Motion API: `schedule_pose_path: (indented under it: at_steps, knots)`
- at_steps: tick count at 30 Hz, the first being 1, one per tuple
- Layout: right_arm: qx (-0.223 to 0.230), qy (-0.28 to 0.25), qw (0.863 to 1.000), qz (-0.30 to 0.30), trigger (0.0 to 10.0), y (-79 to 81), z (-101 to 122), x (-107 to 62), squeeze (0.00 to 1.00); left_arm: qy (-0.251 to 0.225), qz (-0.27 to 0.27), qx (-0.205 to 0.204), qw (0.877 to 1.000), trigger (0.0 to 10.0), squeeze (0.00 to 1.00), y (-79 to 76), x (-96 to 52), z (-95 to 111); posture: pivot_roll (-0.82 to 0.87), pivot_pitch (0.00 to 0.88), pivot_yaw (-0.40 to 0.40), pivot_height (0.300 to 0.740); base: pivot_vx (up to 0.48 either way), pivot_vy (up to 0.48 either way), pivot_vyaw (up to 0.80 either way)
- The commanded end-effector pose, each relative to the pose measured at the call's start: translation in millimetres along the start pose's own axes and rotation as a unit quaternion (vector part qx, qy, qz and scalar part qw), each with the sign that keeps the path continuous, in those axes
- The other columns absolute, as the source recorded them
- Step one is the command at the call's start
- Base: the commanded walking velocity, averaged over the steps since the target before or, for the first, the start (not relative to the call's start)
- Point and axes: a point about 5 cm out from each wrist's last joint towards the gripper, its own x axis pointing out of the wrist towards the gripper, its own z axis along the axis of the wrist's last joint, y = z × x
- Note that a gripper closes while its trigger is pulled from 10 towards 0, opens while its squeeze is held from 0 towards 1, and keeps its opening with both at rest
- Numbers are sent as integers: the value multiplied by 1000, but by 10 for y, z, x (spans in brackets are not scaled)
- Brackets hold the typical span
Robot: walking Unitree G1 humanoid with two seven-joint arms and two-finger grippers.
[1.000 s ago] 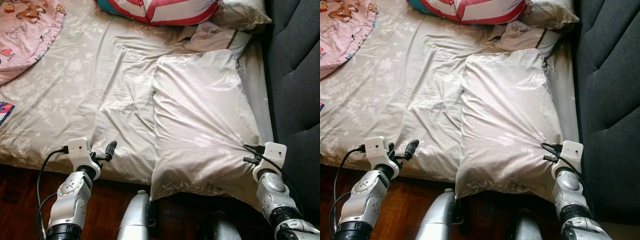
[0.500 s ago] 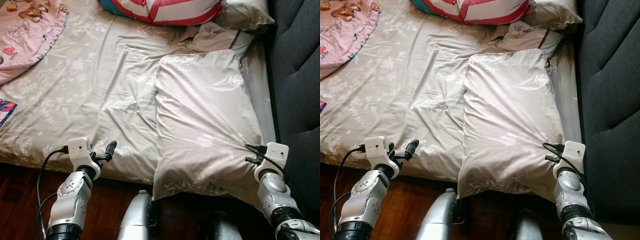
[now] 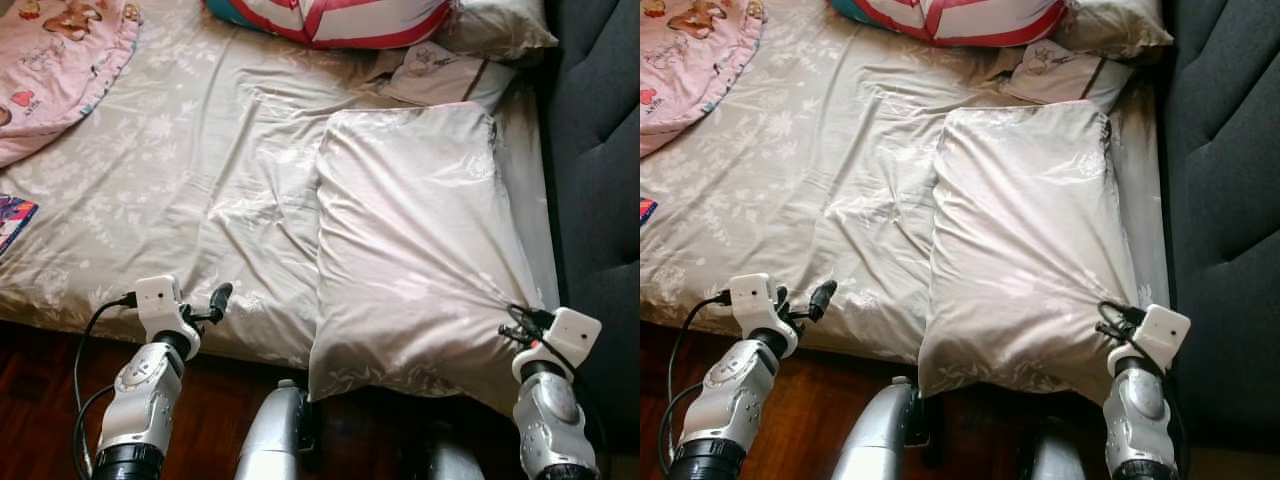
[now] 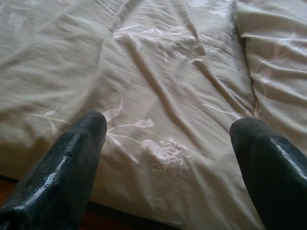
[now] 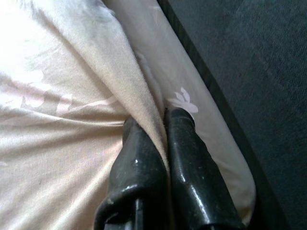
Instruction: Clean up the room
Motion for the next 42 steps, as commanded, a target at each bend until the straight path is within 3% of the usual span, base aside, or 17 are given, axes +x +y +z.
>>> schedule_pose_path:
  at_steps: [1, 4, 7, 10, 15, 16, 19, 20, 21, 26, 33, 38, 42]
  knots:
    - [11, -34, 995, -95, 0, -423, 125, -2, 0, 16, 11, 5, 1000, 10000, 0, 70, -56, -97, -37, 268, 54, 668, 0, 0, 0]
    - [10, -75, 983, -167, 0, -663, 313, -43, 0, 16, 11, 6, 1000, 10000, 0, 70, -51, -106, -37, 268, 54, 668, 0, 0, 0]
    - [-18, -131, 954, -268, 0, -983, 526, -219, 0, 16, 11, 7, 1000, 10000, 0, 75, -45, -115, -46, 271, 56, 668, 0, 0, 0]
    - [-33, -156, 939, -305, 0, -1061, 585, -361, 0, 16, 11, 7, 1000, 10000, 0, 80, -45, -118, -50, 274, 57, 668, 0, 0, 0]
    - [-35, -140, 933, -330, 0, -1033, 444, -552, 0, 18, 9, 9, 1000, 10000, 0, 76, -46, -126, -48, 275, 60, 668, 0, 0, 0]
    - [-19, -106, 939, -325, 0, -968, 296, -595, 0, 19, 8, 9, 1000, 10000, 0, 76, -46, -129, -50, 275, 60, 668, 0, 0, 0]
    - [0, -65, 948, -310, 0, -882, 136, -622, 0, 19, 7, 10, 1000, 10000, 0, 78, -44, -134, -51, 274, 60, 668, 0, 0, 0]
    - [28, -7, 956, -293, 0, -772, -88, -665, 0, 19, 7, 11, 1000, 10000, 0, 73, -41, -137, -49, 273, 59, 668, 0, 0, 0]
    - [40, 18, 957, -286, 0, -725, -182, -684, 0, 19, 6, 11, 1000, 10000, 0, 70, -40, -137, -49, 273, 59, 668, 0, 0, 0]
    - [89, 99, 949, -286, 0, -615, -493, -763, 0, 21, 6, 12, 1000, 10000, 0, 69, -47, -146, -41, 272, 60, 668, 0, 0, 0]
    - [112, 129, 943, -285, 0, -594, -561, -782, 0, 21, 7, 12, 1000, 10000, 0, 77, -53, -153, -43, 269, 55, 668, 0, 0, 0]
    - [142, 122, 900, -394, 0, -836, -583, -942, 0, 21, 6, 11, 1000, 10000, 0, 66, -56, -165, -45, 269, 55, 668, 0, 0, 0]
    - [164, 162, 894, -384, 0, -772, -729, -985, 0, 21, 5, 11, 1000, 10000, 0, 64, -53, -168, -45, 269, 55, 668, 0, 0, 0]
